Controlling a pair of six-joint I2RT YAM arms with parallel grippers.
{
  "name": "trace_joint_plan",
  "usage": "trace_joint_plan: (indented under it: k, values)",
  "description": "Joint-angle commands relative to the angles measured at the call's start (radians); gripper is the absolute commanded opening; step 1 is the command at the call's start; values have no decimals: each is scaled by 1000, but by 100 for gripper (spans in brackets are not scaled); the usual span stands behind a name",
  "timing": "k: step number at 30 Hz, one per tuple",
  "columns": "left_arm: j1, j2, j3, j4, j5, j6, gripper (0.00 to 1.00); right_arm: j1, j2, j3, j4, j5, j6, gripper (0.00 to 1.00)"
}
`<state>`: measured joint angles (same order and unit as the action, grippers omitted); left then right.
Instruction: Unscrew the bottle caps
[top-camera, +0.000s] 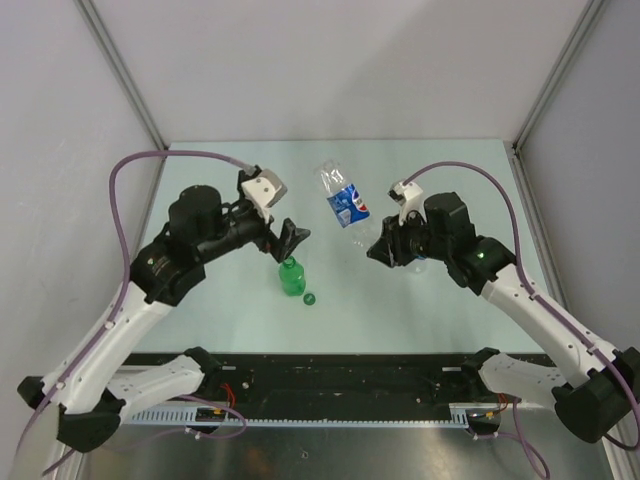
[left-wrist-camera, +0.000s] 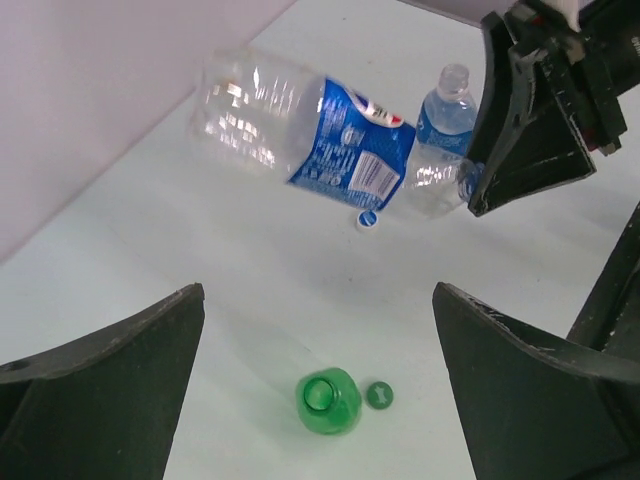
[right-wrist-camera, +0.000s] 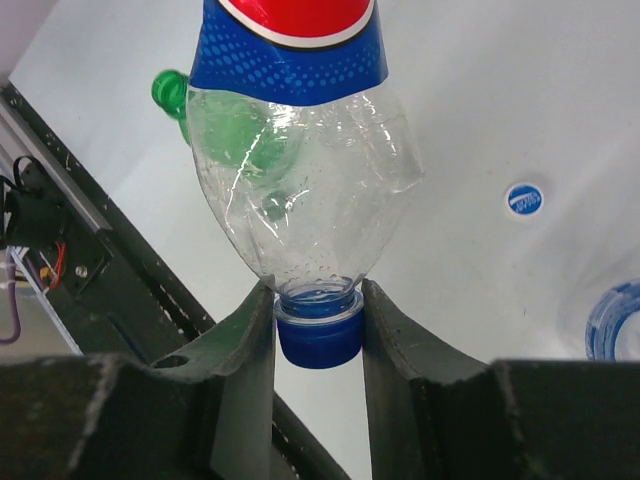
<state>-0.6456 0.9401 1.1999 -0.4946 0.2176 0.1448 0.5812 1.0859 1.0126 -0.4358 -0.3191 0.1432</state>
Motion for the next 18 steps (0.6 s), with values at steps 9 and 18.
trace_joint_plan:
  k: [9,18]
  values:
    - [-397,219,126,-113,-431,426,99,17,-25,83,-224,-73,-5,0]
    - [-590,384,137,-45,-749,576,100,26,-7,98,-261,-149,19,0]
